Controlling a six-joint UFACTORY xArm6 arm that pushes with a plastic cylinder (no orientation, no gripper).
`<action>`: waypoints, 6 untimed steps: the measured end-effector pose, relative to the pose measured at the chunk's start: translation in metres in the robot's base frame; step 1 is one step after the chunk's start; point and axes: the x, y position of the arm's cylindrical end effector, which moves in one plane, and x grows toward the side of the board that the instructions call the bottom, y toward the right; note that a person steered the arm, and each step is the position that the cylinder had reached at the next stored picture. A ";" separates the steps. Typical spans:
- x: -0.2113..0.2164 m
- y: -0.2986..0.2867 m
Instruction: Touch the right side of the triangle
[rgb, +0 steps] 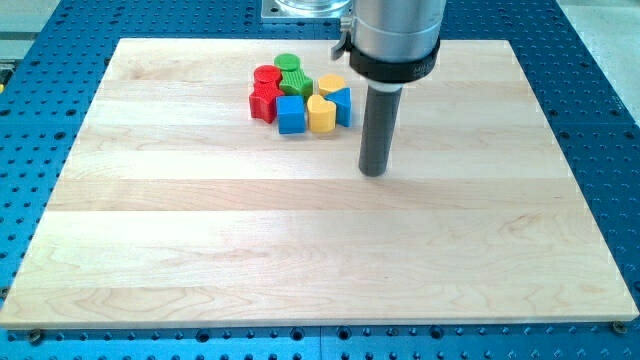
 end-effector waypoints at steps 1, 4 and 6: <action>-0.039 -0.002; -0.039 -0.008; -0.039 -0.022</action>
